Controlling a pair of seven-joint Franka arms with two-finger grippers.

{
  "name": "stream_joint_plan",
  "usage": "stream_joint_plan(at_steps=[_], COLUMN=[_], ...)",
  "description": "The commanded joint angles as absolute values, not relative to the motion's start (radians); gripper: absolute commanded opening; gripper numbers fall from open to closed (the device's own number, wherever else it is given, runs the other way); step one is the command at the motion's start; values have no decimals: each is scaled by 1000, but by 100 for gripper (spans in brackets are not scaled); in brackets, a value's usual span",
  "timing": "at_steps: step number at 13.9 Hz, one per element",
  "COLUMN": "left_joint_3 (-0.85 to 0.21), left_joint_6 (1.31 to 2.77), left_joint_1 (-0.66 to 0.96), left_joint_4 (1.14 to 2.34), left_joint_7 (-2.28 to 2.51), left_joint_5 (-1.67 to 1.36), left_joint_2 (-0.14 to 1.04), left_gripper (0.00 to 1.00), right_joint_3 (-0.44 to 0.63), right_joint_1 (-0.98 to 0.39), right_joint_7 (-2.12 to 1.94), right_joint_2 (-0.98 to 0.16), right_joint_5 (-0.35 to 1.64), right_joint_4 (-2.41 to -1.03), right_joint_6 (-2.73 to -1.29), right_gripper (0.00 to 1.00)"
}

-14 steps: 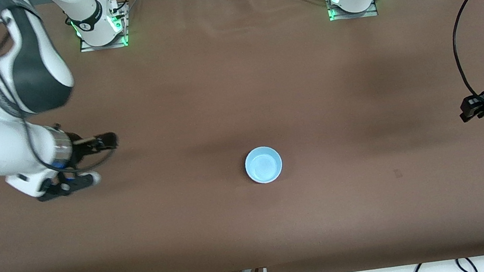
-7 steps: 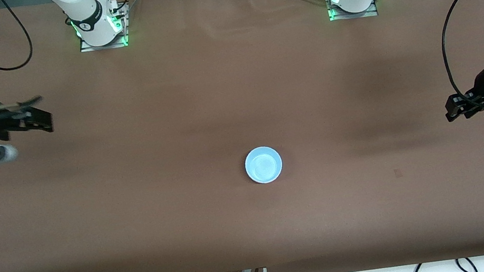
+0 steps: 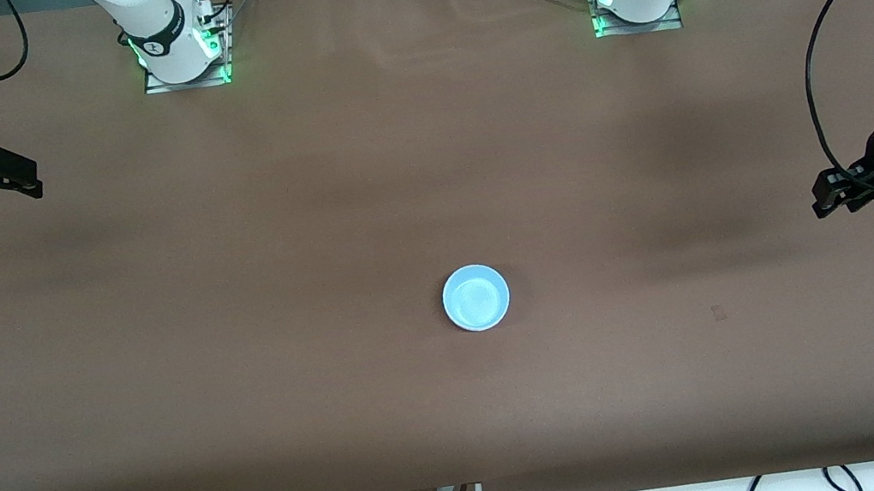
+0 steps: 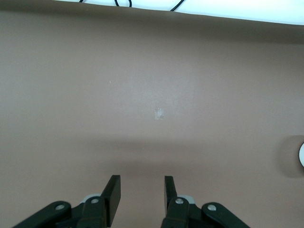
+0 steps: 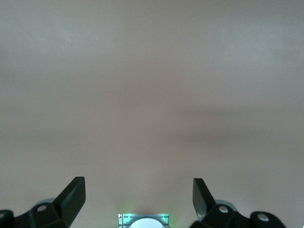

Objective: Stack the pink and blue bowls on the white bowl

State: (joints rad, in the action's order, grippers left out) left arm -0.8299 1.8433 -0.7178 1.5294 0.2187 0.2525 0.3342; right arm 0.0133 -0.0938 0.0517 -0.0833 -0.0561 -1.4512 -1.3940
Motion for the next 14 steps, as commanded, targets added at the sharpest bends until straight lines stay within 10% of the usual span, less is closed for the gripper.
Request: stream_joint_plan(at_steps=[1,14], left_joint_3=[-848,-847], left_joint_6=[1844,1853], left_joint_1=[-770,-776], left_joint_4=[1555,1543], left_joint_7=[138,153], left_joint_5=[244,215], left_joint_2=[292,299], left_gripper=[45,51], right_joint_3=[-31,-26], right_joint_1=[-60,-44], right_joint_7=[38,6], right_joint_2=[-34,-63], right_joint_5=[-63,-57], right_joint_4=[-1520,-1489], right_joint_6=[-1401,-1408], right_gripper=[100,100])
